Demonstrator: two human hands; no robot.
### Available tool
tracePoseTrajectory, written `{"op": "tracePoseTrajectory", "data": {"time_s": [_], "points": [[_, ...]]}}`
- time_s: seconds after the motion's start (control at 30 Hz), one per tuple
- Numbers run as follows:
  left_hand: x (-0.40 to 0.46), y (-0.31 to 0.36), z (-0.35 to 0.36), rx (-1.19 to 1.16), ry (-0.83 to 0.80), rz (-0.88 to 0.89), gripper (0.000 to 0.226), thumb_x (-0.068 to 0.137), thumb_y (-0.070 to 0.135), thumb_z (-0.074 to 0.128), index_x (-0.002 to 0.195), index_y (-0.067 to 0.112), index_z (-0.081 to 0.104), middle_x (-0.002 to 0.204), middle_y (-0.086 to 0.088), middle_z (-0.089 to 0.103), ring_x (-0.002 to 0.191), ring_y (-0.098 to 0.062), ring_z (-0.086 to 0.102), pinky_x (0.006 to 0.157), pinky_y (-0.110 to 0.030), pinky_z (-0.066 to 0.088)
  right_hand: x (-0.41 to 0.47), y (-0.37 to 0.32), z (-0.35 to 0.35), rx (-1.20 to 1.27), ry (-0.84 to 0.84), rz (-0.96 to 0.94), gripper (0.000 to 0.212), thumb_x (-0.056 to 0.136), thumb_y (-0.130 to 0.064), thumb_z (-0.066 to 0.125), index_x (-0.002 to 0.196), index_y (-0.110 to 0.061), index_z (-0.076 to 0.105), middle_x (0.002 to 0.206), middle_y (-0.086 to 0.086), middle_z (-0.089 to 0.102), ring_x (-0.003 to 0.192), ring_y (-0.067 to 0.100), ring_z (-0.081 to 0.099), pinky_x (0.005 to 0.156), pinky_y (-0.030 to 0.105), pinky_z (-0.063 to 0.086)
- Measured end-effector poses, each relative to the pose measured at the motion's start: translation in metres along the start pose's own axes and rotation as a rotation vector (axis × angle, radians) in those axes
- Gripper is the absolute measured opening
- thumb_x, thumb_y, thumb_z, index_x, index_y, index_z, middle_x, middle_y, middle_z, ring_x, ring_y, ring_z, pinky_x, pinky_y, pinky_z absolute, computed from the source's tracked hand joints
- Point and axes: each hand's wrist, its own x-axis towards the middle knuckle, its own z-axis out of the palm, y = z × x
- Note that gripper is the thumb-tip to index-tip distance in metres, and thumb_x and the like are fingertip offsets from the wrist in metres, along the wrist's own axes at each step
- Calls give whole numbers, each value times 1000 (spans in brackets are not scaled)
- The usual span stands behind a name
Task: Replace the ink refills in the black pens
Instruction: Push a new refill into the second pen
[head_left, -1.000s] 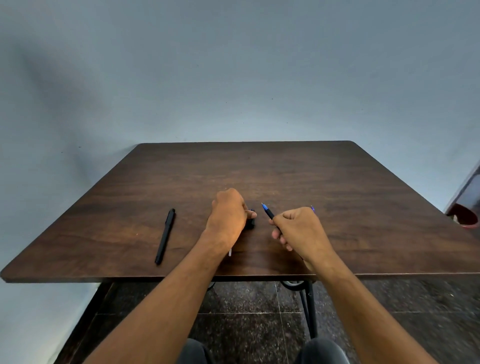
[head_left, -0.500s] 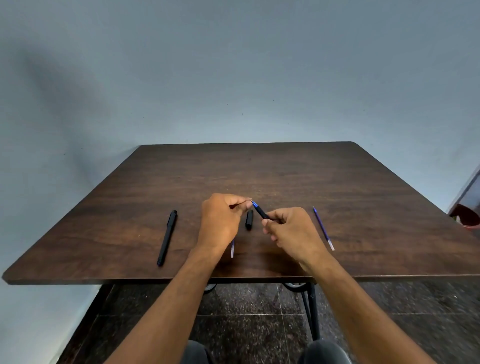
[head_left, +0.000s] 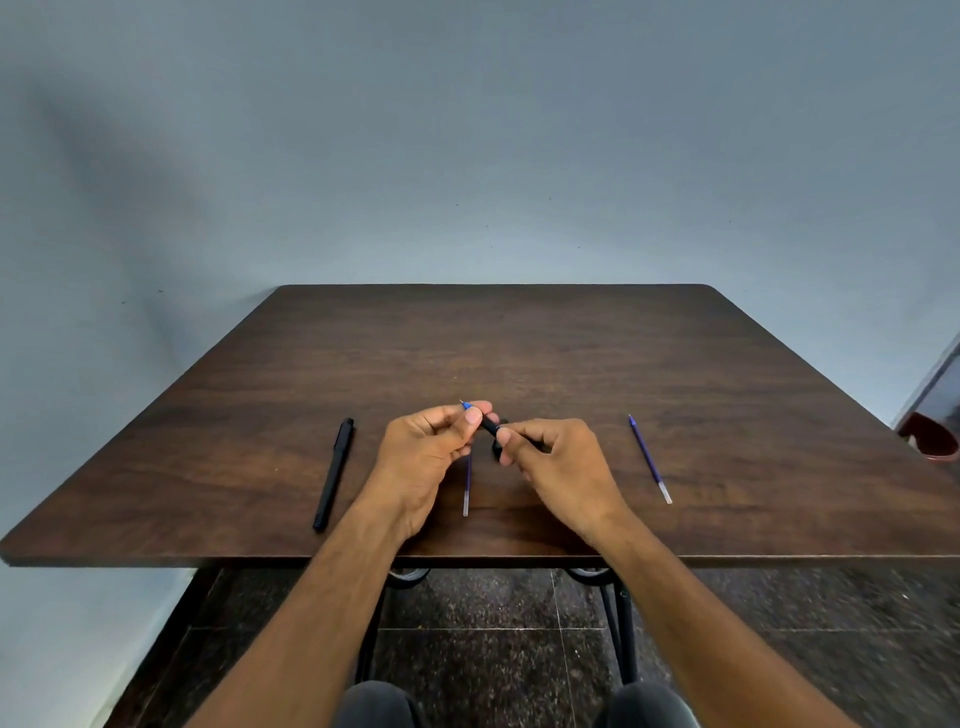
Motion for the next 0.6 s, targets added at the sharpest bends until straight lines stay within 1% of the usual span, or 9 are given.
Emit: {"op": "tracePoseTrajectory", "data": {"time_s": [0.1, 0.13, 0.2, 0.27, 0.33, 0.4, 0.47, 0.53, 0.6], "points": [[-2, -4, -1, 13, 41, 22, 11, 85, 18, 71, 90, 16, 81, 104, -7, 79, 107, -23, 66, 100, -43, 46, -3, 2, 8, -124, 62, -117, 31, 97, -16, 66, 67, -28, 66, 65, -11, 64, 64, 1, 59, 61, 11, 39], [-2, -4, -1, 6, 53, 26, 11, 81, 21, 73, 87, 17, 82, 103, -7, 79, 105, -22, 66, 98, -41, 47, -3, 2, 10, -168, 78, -161, 29, 97, -15, 66, 70, -26, 67, 69, -6, 65, 67, 6, 60, 63, 16, 41], [-4, -4, 0, -2, 77, 33, 13, 76, 25, 74, 84, 20, 83, 101, -7, 79, 101, -19, 66, 91, -36, 48, -3, 4, 13, -225, 85, -228, 23, 98, -15, 64, 76, -17, 70, 73, 4, 63, 69, 17, 59, 66, 30, 47], [-4, -5, 0, -4, 101, 43, 14, 74, 27, 76, 83, 20, 83, 99, -9, 79, 96, -17, 66, 84, -30, 50, -4, 5, 14, -246, 88, -267, 22, 99, -16, 62, 79, -12, 71, 74, 7, 62, 69, 22, 59, 66, 36, 48], [-3, -6, 0, -15, 126, 47, 21, 68, 31, 79, 82, 17, 83, 98, -15, 78, 92, -19, 64, 80, -30, 50, -5, 7, 15, -263, 96, -302, 20, 99, -16, 62, 83, -10, 72, 74, 6, 60, 67, 21, 57, 64, 34, 47], [-3, -6, 0, -28, 139, 50, 31, 62, 36, 83, 81, 11, 82, 91, -18, 76, 86, -23, 59, 80, -32, 49, -5, 6, 15, -270, 103, -323, 18, 99, -15, 63, 85, -11, 74, 74, 5, 60, 66, 20, 56, 63, 30, 45], [-3, -5, 1, -42, 141, 40, 43, 56, 43, 87, 77, 6, 79, 80, -13, 73, 79, -24, 51, 81, -35, 45, -6, 6, 15, -275, 110, -327, 15, 98, -16, 64, 91, -11, 76, 75, 2, 60, 67, 17, 56, 63, 25, 43], [-2, -6, 0, -44, 118, 46, 46, 56, 47, 87, 74, 6, 76, 73, -6, 70, 76, -23, 46, 80, -35, 43, -7, 5, 14, -274, 119, -338, 13, 98, -16, 65, 98, -12, 77, 76, 1, 61, 68, 15, 57, 64, 20, 43], [-3, -7, -2, -28, 58, 73, 42, 62, 44, 85, 80, 8, 75, 79, -3, 71, 76, -19, 52, 78, -29, 43, -8, 5, 14, -267, 125, -348, 13, 98, -15, 64, 97, -11, 77, 77, 2, 62, 69, 16, 58, 65, 25, 47]]}}
